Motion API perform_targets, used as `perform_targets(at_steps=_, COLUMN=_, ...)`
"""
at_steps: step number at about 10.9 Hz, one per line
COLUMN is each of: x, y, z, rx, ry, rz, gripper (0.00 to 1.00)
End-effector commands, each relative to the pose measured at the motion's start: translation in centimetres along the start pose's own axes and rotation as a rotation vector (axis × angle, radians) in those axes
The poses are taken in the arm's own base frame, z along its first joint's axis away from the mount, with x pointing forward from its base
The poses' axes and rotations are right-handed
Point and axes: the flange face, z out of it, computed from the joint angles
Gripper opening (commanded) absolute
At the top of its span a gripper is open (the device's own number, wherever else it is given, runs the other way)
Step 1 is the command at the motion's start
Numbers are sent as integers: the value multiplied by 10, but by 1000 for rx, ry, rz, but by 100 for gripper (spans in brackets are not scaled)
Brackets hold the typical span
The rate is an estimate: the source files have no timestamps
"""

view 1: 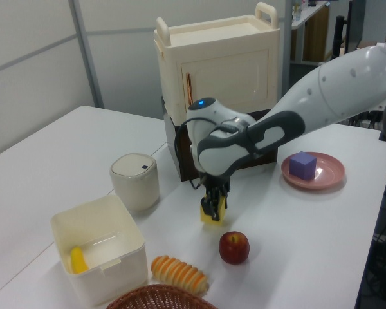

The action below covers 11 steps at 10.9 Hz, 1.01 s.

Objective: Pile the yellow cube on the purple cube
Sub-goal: 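Lift the yellow cube and carry it over the purple cube on the plate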

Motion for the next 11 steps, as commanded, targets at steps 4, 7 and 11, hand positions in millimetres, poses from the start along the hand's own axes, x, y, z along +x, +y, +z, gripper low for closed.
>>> perform_targets(at_steps=4, x=-78, y=132, z=-72, rx=-68, ry=-90, rz=168, gripper=38)
perform_targets(at_steps=7, x=-119, y=217, z=-66, rx=-78, ry=-107, rz=194, gripper=39)
perform_targets(at_steps=11, x=-159, y=293, z=-46, rx=-64, ry=-95, rz=154, gripper=42)
